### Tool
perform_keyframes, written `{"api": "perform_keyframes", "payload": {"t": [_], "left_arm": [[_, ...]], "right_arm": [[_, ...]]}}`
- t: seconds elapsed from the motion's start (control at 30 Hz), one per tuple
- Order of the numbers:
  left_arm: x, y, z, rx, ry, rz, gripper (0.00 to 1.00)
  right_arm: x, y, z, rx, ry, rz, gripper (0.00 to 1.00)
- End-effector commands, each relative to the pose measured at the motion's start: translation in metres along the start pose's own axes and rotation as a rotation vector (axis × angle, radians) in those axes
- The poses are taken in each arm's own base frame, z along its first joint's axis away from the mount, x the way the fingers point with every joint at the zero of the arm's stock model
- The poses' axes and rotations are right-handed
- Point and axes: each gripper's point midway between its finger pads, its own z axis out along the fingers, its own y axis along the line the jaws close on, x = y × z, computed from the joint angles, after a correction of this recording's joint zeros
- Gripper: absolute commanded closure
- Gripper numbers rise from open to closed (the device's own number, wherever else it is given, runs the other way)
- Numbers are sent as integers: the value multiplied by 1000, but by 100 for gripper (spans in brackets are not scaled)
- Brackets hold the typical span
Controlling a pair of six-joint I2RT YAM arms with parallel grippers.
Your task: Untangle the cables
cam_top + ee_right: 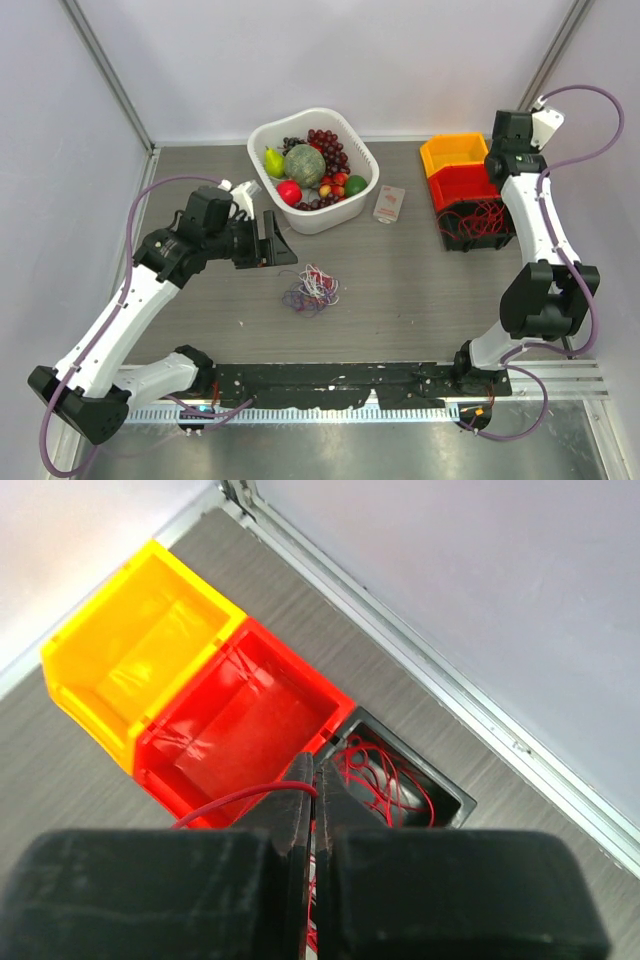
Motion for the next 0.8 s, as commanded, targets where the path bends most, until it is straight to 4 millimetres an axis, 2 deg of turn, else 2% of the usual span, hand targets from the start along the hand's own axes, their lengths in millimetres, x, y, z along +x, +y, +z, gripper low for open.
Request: {"api": "perform_keyframes", "payload": {"t": [0.0,0.07,0.2,0.4,0.57,0.77], "left_arm": [[-11,-8,-13,7,-54,35,27],[-10,-9,-12,16,-54,23,27],[-9,-8,-13,17,-58,26,27],[-9,-8,-13,14,-48,27,27],[-4,-4,-10,11,-33,36,27],[-4,-5,-8,11,-22,30,27]], "right_arm": [[-43,12,-9,-44,-84,108,99],[-44,14,-8,-48,-82,108,99],[-26,9,0,-22,-53,85,99],[13,-3,14,6,8,80,99],[33,-17,15,6,12,95,99],[78,-25,32,47,75,210,99]]}}
